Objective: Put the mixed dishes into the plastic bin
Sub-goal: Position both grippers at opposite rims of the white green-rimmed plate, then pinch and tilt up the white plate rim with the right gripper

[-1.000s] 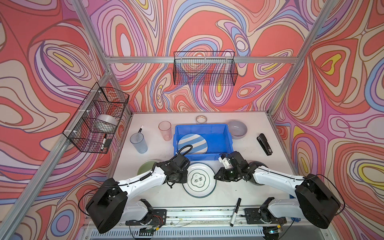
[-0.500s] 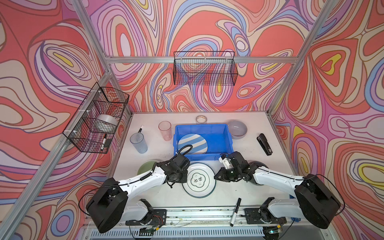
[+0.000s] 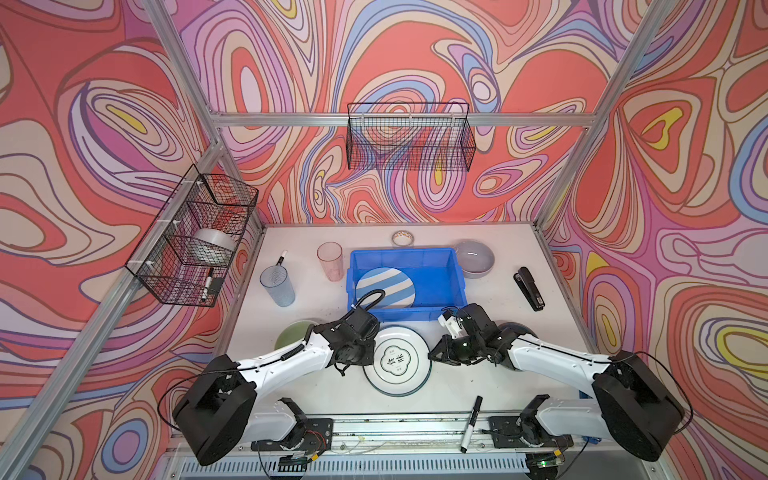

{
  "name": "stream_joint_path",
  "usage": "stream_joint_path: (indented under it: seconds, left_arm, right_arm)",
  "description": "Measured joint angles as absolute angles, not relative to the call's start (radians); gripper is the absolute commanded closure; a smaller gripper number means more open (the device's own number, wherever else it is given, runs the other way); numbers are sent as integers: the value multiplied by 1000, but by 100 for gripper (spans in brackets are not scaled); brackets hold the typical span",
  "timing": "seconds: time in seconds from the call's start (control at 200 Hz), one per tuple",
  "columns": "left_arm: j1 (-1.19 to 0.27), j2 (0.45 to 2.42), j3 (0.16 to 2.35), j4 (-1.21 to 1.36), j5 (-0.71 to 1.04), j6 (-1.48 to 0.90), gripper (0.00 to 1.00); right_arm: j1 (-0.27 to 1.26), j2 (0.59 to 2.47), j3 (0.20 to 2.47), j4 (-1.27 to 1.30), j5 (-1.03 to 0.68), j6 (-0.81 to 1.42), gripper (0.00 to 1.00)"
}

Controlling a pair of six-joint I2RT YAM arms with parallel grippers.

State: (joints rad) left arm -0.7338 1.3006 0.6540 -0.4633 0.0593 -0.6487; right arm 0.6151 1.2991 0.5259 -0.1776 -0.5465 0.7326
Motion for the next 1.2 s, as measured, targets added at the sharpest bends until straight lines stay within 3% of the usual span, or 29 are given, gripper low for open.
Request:
stream_joint_path:
  seconds: [0.21,0.516,0.947,1.202]
  left_arm:
    - [-732,1301,654,-463,54,-648,76]
    - [-732,1305,652,-451,51,-648,76]
    - [-732,1309,643,-422,79,-648,74]
    - [-733,1311,643,-421,90,-648,73]
  right_arm:
    - [613,1317,521,-144,-556,751,80]
    - [610,1330,495,-58,-583,772,85]
    - [611,1301,488,-25,-588,770,81]
    - [615,1375,522,-7,-583,761,89]
